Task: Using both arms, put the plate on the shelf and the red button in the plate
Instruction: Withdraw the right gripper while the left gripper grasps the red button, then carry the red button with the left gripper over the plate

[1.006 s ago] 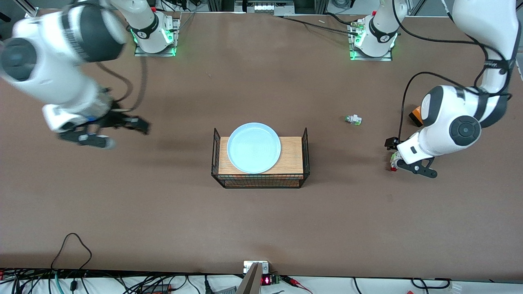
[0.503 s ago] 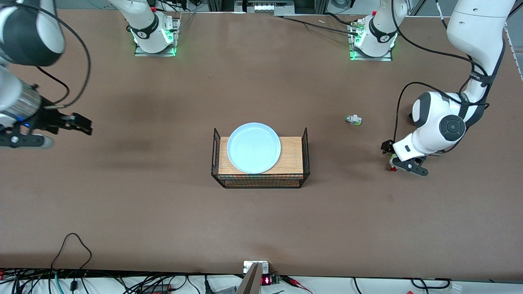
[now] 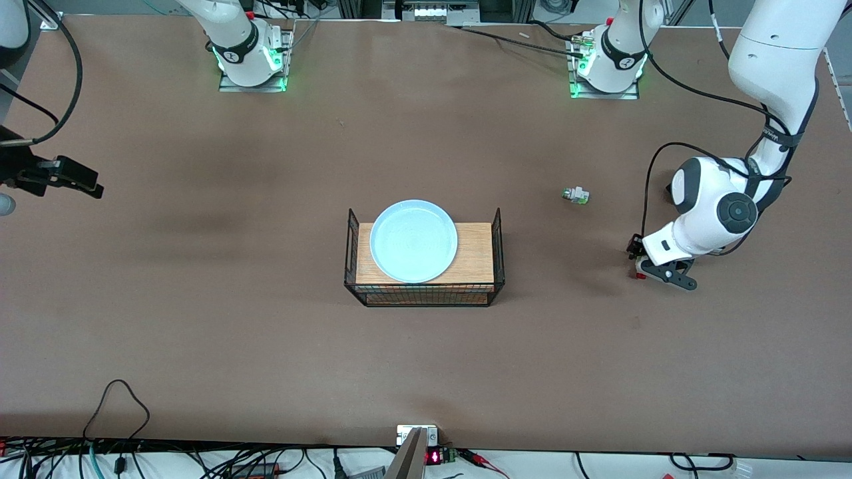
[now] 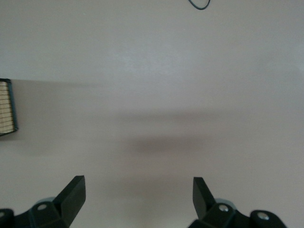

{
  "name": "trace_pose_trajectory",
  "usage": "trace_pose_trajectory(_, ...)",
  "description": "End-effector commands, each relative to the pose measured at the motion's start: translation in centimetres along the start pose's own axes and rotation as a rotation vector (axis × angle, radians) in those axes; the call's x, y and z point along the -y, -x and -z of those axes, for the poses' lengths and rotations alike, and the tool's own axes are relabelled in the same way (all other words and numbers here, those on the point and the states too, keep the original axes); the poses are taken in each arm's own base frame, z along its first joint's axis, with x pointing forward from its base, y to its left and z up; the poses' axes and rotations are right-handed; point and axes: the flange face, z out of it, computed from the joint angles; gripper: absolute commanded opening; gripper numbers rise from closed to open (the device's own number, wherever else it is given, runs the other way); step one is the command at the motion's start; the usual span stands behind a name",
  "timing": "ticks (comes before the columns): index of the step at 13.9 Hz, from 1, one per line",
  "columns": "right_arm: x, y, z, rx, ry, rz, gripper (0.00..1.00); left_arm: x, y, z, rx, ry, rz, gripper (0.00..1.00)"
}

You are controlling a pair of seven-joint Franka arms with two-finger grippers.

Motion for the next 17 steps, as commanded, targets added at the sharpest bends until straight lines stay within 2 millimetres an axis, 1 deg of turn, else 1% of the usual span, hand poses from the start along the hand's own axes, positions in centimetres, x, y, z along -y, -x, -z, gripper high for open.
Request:
trace_pose_trajectory(1,0.0,2.9,-0.3,-0.013,-0.013,-0.027,1.00,0.2,-0.4,0.7,0.028,0.010,-0.027,0.04)
trace_pose_trajectory(2,0.1,3.2,-0.2,-0.003,-0.010,-0.007,1.00,0.2,-1.0,1.8,0.033,0.009,-0.028,0.04)
trace_pose_trajectory(3,0.2,3.5,0.1,0.016,-0.003,0.006,1.00,0.0,-2.1,3.8,0.039,0.009,-0.037,0.04)
trace_pose_trajectory(4,0.3,3.7,0.5,0.028,0.015,0.016,1.00,-0.5,-3.6,6.3,0.063,0.022,-0.046,0.04)
trace_pose_trajectory(5,1.7,3.8,0.7,0.034,0.030,0.041,1.00,-1.7,-5.4,9.5,0.095,0.046,-0.058,0.04)
trace_pose_trajectory(7,2.0,3.7,1.6,0.019,0.047,0.051,1.00,-4.1,-8.4,15.7,0.132,0.069,-0.036,0.04)
trace_pose_trajectory(8,1.9,3.7,1.7,0.015,0.046,0.048,1.00,-6.3,-9.6,18.5,0.141,0.080,-0.029,0.05)
trace_pose_trajectory(9,2.0,3.5,1.6,0.015,0.041,0.035,1.00,-9.0,-10.7,21.3,0.139,0.103,-0.004,0.05)
trace_pose_trajectory(10,2.0,3.5,1.7,0.015,0.041,0.037,1.00,-12.2,-11.7,24.5,0.131,0.155,0.054,0.05)
trace_pose_trajectory(11,2.1,3.5,1.6,0.015,0.041,0.040,1.00,-15.3,-12.1,26.9,0.131,0.200,0.095,0.05)
trace_pose_trajectory(12,2.3,3.4,1.4,0.018,0.042,0.041,1.00,-18.7,-12.6,28.9,0.119,0.240,0.143,0.05)
trace_pose_trajectory(13,2.3,3.4,1.4,0.018,0.042,0.046,1.00,-23.4,-12.9,30.3,0.125,0.266,0.206,0.05)
trace_pose_trajectory(14,2.4,3.4,1.5,0.017,0.043,0.057,1.00,-28.4,-12.8,30.7,0.145,0.267,0.266,0.05)
trace_pose_trajectory(15,2.6,3.4,1.7,0.014,0.043,0.063,1.00,-32.8,-12.9,30.8,0.144,0.257,0.310,0.05)
trace_pose_trajectory(16,2.6,3.4,2.0,0.006,0.043,0.064,1.00,-36.7,-13.4,30.7,0.112,0.269,0.329,0.05)
trace_pose_trajectory(17,2.6,3.3,2.1,0.005,0.043,0.063,1.00,-38.9,-14.0,29.7,0.099,0.288,0.366,0.05)
